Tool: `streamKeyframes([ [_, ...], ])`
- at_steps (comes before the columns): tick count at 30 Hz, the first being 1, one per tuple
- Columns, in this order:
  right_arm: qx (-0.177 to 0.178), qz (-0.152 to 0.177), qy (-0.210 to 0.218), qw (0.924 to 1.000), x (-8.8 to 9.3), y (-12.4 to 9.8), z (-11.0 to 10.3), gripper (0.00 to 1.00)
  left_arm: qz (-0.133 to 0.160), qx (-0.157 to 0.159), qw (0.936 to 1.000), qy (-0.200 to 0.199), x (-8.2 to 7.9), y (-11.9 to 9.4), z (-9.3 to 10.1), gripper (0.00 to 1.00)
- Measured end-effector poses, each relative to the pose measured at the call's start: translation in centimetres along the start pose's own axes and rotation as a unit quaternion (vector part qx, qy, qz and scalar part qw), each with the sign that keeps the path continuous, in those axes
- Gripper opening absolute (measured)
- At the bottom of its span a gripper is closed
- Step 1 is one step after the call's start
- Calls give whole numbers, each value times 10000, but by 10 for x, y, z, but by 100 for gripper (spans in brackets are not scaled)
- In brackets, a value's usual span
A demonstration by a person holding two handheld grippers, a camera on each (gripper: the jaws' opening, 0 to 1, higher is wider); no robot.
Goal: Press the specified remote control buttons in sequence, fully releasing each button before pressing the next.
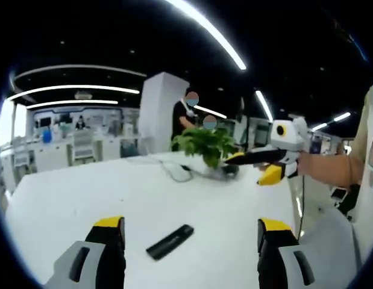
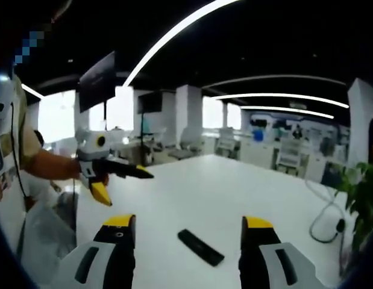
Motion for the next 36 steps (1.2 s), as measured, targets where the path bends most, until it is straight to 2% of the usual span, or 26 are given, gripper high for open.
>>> streamKeyframes([
  [36,-85,-104,-248,9996,-3,23,21,70,-144,17,9998,158,-2,15,-28,93],
])
Point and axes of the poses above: the point that each gripper's makers call its tool centre point, and the gripper's own axes: y roughly forward along the fingers, z roughly to its right, x roughly out of its underside, the point moved 3 cm from there along -y, roughly backward along the fingers, and after that the axes turned 6 degrees about x, right-handed, at the moved point
